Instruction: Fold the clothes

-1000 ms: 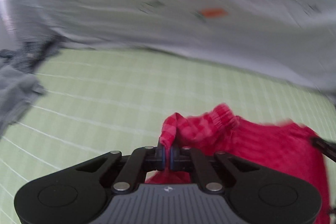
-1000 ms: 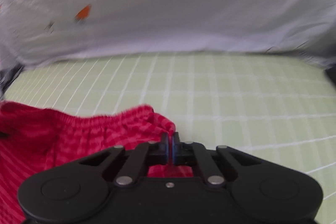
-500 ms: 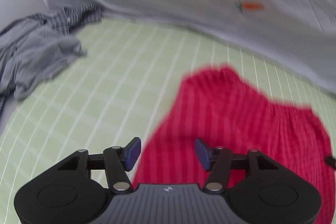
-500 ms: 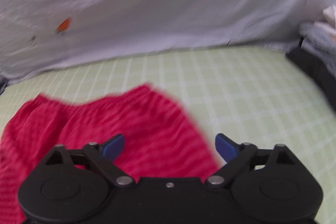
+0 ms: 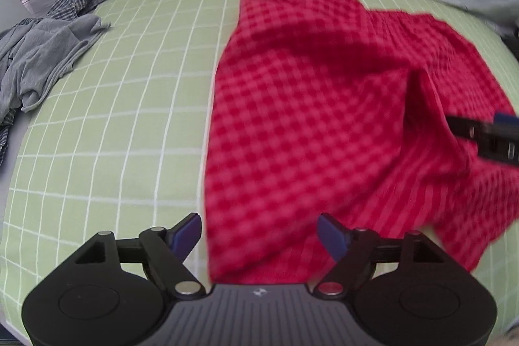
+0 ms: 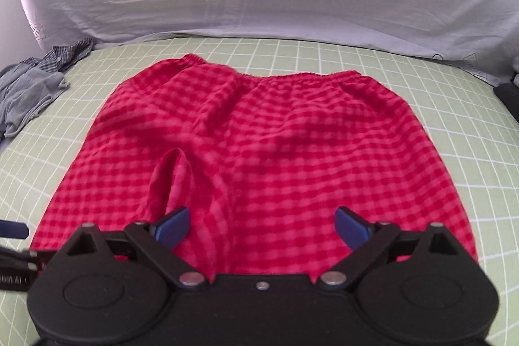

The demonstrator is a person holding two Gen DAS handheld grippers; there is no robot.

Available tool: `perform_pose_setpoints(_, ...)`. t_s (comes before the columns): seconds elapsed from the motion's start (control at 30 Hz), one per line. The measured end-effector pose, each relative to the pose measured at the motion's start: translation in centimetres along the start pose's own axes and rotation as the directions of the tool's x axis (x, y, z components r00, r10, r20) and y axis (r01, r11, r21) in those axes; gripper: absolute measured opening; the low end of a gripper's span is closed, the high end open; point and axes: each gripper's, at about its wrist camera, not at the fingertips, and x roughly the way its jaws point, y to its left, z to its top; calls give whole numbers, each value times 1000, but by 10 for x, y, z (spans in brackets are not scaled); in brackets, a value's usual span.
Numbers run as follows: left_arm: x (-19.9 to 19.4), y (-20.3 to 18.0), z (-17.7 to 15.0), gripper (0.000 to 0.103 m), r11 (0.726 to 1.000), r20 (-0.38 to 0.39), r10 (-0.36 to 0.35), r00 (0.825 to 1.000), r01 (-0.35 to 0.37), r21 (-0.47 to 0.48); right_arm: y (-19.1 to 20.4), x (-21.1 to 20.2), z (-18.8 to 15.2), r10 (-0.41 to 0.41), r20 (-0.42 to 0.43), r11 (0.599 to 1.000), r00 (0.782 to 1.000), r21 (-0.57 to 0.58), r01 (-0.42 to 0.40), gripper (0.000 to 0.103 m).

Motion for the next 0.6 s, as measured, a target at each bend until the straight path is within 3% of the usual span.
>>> perform_pose_setpoints(0.13, 5, 9, -16, 79, 999, -41, 28, 999, -26, 46, 12, -7, -6, -13, 28, 999, 1000, 31, 12, 97)
perform_pose_setpoints(0.33, 4, 30, -20, 79, 999, 0, 42, 999, -42, 13, 34, -23, -8, -21, 137, 1000, 990, 11, 19, 97)
perform_pose_setpoints(0.6, 1, 58, -10, 79, 989, 62, 77, 995, -68, -129, 58, 6, -11, -137, 26, 982, 990, -131, 139, 95)
